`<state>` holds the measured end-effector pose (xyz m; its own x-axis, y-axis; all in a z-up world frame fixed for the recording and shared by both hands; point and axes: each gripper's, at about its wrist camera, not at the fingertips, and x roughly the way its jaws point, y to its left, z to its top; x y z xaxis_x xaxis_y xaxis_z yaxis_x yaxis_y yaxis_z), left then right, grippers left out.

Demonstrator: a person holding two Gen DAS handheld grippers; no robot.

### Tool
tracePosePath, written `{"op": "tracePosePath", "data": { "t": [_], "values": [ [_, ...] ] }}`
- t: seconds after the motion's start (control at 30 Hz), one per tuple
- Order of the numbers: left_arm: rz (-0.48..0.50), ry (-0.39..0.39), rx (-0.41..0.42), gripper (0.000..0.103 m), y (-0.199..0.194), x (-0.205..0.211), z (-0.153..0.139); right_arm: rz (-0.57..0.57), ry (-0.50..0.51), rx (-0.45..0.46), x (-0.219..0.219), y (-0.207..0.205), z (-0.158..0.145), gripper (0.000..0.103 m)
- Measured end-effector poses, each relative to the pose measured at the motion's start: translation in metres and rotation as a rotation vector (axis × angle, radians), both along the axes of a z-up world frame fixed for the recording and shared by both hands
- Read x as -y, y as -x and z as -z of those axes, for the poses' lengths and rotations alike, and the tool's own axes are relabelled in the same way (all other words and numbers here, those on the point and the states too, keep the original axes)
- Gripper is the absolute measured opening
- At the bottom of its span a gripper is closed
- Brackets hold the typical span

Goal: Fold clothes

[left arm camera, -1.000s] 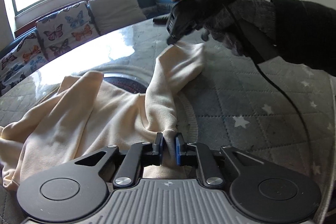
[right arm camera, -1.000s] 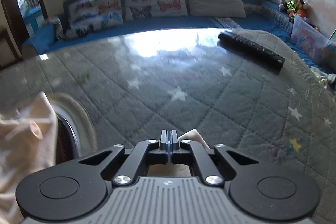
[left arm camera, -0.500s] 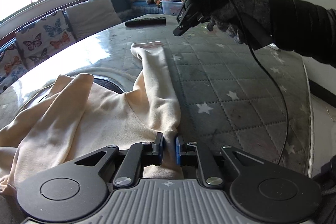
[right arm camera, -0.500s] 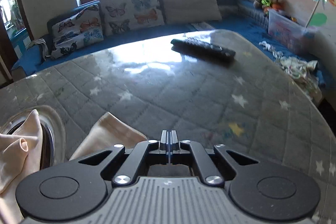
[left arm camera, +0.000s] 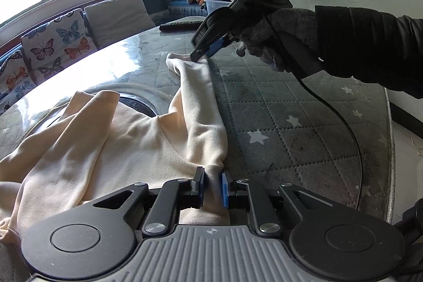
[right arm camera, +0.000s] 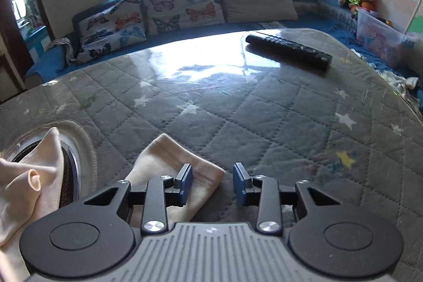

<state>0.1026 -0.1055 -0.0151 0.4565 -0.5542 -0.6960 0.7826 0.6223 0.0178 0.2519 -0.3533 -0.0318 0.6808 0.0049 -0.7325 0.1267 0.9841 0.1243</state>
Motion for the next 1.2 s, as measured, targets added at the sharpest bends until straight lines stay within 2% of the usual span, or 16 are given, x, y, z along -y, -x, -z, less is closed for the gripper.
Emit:
{"op": "tracePosePath", "data": {
  "t": [0.07,0.23,0.3,0.37,0.43,0.57,0.63,0.67,0.7,0.77,0.83,0.93,1.07,1.2],
  "values": [
    [0.003,0.002,-0.001,0.014,0.000,0.000,0.000,0.003,0.026,0.018,0.000,0.005,-0.004,0.004],
    [0.021,0.027,-0.010,0.014,0.003,-0.002,-0.002,0.049,0.168,0.068,0.003,0.024,-0.021,0.004],
    [0.034,0.031,-0.020,0.014,0.005,0.000,0.000,0.064,0.257,0.025,0.004,0.029,-0.017,0.004],
    [0.045,0.037,-0.026,0.014,0.007,0.000,0.000,0.072,0.279,-0.020,0.006,0.029,-0.010,0.005],
    [0.050,0.042,-0.022,0.015,0.009,-0.002,-0.003,0.080,0.268,-0.050,0.010,0.031,-0.005,0.009],
    [0.025,0.056,0.026,0.015,0.007,-0.010,-0.018,0.061,0.246,0.007,0.003,0.038,-0.020,0.014],
    [0.001,0.058,0.060,0.019,0.004,-0.014,-0.027,0.015,0.224,0.039,-0.004,0.042,-0.029,0.031],
    [-0.021,0.052,0.081,0.024,-0.001,-0.015,-0.032,-0.014,0.211,0.045,-0.009,0.042,-0.030,0.036],
    [-0.049,0.043,0.099,0.031,-0.007,-0.016,-0.034,-0.031,0.202,0.046,-0.012,0.043,-0.031,0.036],
    [-0.115,0.017,0.115,0.034,-0.025,-0.014,-0.036,-0.094,0.168,0.041,-0.026,0.043,-0.029,0.040],
    [-0.177,-0.011,0.123,0.034,-0.046,-0.008,-0.035,-0.138,0.150,0.030,-0.037,0.043,-0.024,0.048],
    [-0.244,-0.051,0.124,0.035,-0.074,0.003,-0.028,-0.170,0.143,0.010,-0.049,0.046,-0.013,0.050],
    [-0.279,-0.112,0.164,0.043,-0.098,0.022,-0.015,-0.181,0.132,-0.003,-0.056,0.050,-0.003,0.059],
    [-0.303,-0.153,0.176,0.042,-0.111,0.036,0.000,-0.186,0.124,0.000,-0.057,0.052,-0.001,0.066]
  ]
}}
